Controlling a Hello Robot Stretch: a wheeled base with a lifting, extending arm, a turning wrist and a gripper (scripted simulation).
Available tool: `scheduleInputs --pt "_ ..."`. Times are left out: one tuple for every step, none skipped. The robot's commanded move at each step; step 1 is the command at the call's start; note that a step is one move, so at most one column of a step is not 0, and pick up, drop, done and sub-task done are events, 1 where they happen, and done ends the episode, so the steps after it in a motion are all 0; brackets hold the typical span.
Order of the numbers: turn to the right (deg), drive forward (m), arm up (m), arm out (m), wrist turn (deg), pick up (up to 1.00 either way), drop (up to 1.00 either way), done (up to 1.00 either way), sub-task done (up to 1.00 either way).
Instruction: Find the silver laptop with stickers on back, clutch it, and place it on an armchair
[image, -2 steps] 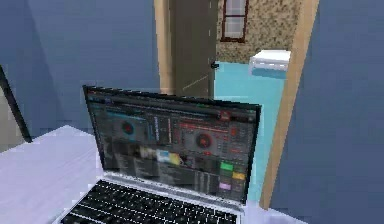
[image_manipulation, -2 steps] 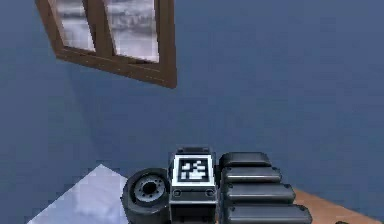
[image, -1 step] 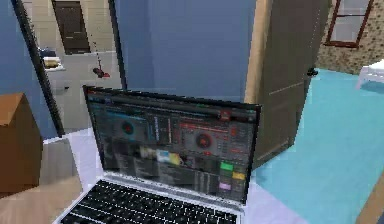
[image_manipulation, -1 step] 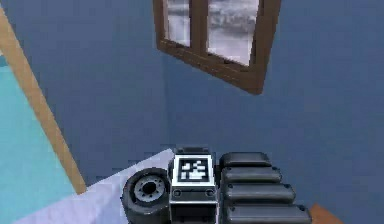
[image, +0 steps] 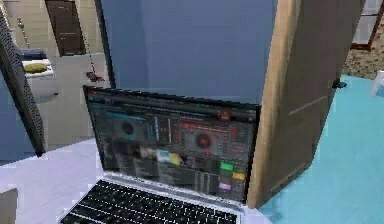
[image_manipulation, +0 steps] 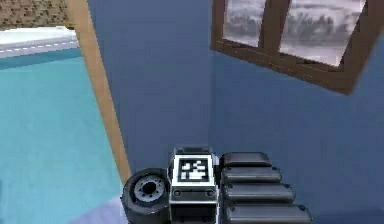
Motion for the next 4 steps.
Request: scheduleInputs --pt "-30.0 0.0 0.0 0.0 0.0 0.0 0.0 0.0 0.0" --pt "0.0 1.0 0.0 0.0 0.0 0.0 0.0 0.0 0.0" --pt "0.0 1.0 0.0 0.0 0.0 0.0 0.0 0.0 0.0" --pt "0.0 1.0 0.0 0.0 0.0 0.0 0.0 0.0 0.0"
